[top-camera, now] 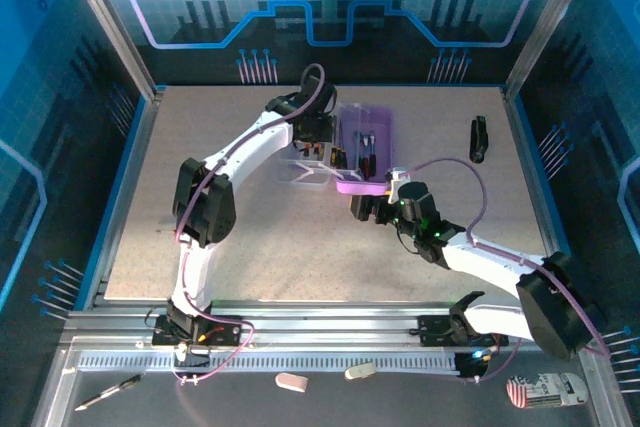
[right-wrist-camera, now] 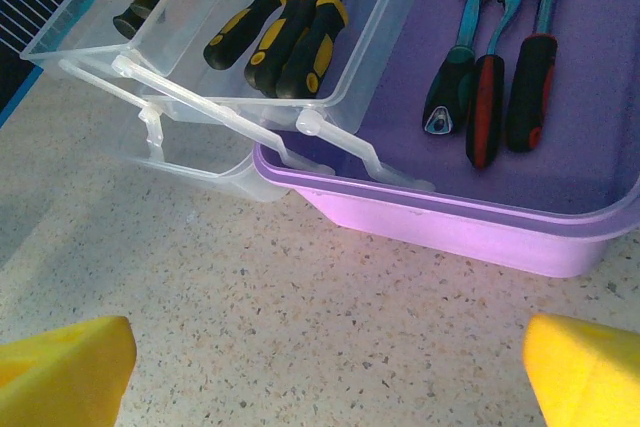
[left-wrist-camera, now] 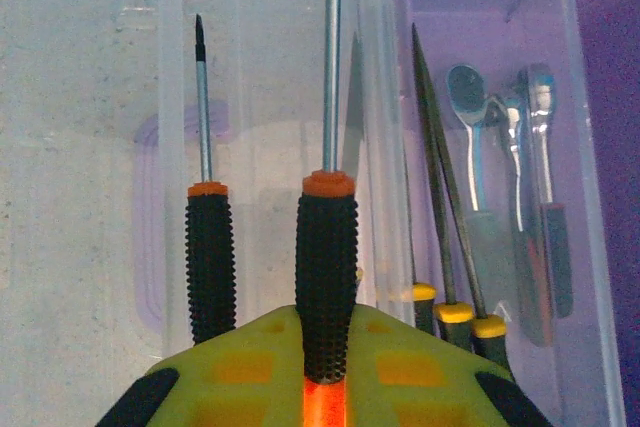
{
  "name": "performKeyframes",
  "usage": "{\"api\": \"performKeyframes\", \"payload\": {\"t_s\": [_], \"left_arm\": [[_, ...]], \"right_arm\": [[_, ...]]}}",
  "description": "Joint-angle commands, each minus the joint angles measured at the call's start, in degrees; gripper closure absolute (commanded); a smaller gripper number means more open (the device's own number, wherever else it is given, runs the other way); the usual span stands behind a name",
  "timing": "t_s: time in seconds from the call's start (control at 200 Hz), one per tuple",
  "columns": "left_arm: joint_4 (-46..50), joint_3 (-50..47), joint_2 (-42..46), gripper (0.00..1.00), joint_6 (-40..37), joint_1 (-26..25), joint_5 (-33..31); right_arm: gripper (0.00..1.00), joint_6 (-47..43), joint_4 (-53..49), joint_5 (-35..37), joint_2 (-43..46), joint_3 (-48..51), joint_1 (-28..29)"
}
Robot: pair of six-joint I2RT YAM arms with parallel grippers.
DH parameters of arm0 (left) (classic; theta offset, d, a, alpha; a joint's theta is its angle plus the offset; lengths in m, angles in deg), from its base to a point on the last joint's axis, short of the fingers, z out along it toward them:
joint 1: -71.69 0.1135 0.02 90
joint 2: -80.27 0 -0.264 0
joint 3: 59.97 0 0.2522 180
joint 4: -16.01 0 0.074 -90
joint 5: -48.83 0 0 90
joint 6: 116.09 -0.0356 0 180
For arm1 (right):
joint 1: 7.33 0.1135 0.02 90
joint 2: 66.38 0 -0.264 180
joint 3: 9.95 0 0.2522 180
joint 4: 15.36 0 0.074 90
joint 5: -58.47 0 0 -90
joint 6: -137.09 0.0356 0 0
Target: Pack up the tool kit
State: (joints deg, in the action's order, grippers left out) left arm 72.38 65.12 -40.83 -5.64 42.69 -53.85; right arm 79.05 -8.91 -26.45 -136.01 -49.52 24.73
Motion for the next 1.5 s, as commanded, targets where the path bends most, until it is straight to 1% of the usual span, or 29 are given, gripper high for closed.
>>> {"api": "performKeyframes", "payload": {"t_s": [0.0,0.22,0.455,0.885,1.035,1.151,1.256,1.496], "left_arm": [[2.7,2.2,-0.2,0.86,-1.7,0.1,-1.7],[3.4,2.8,-0.4,0.85,-2.1,0.1,-2.1],[5.5,5.2,-2.3,0.84,-2.3,0.4,-1.9],[6.4,5.4,-3.1,0.80,-1.5,0.6,-2.2],[6.6,6.0,-3.0,0.79,0.0,1.1,0.6],[6.4,6.0,-2.6,0.76,0.7,1.4,1.4],[6.3,5.9,-2.4,0.71,0.4,1.5,1.3],[5.9,5.9,-0.7,0.71,0.6,1.5,1.4]], "right_arm": [[0.00,1.0,1.1,-1.0,0.8,0.9,-0.9],[0.00,1.4,0.5,-1.2,0.0,0.3,-1.2],[0.00,1.4,-0.1,-0.3,1.7,1.0,-2.1],[0.00,1.8,-0.2,-1.0,1.2,0.7,-2.4],[0.00,2.6,-0.6,-0.4,1.0,0.6,-2.5],[0.00,3.0,-0.7,-0.4,0.6,0.4,-2.6],[0.00,3.1,-0.9,-0.3,0.4,0.3,-2.5],[0.00,3.3,-1.0,-0.2,0.4,0.3,-2.6]]}}
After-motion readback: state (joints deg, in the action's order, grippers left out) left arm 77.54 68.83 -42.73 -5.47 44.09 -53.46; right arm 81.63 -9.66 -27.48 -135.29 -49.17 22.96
